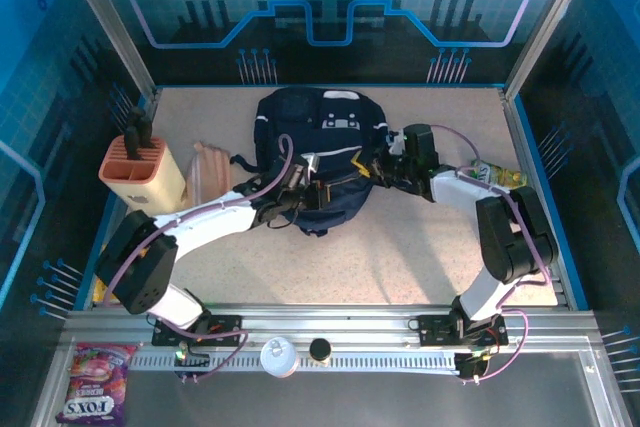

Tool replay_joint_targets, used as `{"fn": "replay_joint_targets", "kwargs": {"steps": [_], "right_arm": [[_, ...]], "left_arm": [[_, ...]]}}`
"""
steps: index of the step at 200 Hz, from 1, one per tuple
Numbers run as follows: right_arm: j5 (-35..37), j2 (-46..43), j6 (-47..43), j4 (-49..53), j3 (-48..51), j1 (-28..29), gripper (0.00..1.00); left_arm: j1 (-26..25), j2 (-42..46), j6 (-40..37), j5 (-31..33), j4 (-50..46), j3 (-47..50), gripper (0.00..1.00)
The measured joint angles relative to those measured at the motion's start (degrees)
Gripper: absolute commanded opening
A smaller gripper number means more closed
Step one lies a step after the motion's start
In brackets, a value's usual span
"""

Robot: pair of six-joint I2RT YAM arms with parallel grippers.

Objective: Pack the student bag

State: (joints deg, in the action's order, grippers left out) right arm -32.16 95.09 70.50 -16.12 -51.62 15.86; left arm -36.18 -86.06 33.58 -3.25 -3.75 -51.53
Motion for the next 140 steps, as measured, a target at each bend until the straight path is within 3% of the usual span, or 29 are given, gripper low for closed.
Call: {"fn": "replay_joint_targets", "kwargs": {"steps": [51, 73, 120, 140], "right_arm": [[-1.09, -1.99, 1.18, -3.45, 3.56, -2.69, 0.03], [-1.07, -3.17, 1.16, -3.48, 4.55, -3.65, 0.09], [2.51, -7.13, 2.93, -4.07, 6.80, -3.61, 0.47], [5.97, -9.33, 4.46, -4.39, 8.35, -1.27, 0.55]], "left_arm": [[7.69, 6.05, -2.23, 0.85, -4.87, 6.34, 0.00], [8.66, 6.14, -4.37, -0.31, -4.83, 6.23, 0.00], [7.17, 5.77, -9.55, -3.67, -5.22, 3.17, 0.00], [5.57, 4.96, -11.15, -4.20, -5.27, 1.70, 0.00]]}}
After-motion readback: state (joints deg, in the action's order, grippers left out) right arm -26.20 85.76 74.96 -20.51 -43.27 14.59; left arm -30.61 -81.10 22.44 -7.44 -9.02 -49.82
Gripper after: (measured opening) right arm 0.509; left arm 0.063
